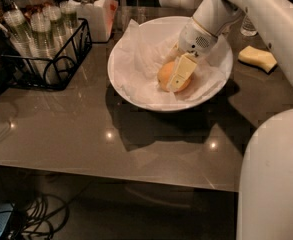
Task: Pick orange from white bowl
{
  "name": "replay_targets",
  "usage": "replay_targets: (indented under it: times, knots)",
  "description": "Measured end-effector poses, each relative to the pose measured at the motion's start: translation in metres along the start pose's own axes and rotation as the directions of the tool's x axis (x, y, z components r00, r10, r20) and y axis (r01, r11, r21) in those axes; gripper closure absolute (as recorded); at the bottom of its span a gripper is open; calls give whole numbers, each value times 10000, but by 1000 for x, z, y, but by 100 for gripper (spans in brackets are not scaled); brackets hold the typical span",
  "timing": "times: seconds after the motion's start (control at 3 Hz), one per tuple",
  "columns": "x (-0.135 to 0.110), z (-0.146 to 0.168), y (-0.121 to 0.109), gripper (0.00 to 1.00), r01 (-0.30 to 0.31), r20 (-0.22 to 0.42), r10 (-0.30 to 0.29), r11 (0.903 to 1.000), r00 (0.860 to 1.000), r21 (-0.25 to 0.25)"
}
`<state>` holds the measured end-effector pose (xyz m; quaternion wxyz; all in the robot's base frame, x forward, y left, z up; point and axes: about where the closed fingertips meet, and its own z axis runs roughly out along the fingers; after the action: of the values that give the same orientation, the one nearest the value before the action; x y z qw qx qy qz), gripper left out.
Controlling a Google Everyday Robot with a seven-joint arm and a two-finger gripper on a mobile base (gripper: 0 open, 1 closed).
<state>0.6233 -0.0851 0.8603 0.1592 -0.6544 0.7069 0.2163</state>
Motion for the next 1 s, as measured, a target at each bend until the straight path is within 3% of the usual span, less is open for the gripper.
replay_targets:
  times: [0.33,1.0]
  knots:
    - [2,5,-1,26,-115,-145,114,9999,9998,-59]
    - [3,5,2,68,-120,-491,133,9995,9987,280]
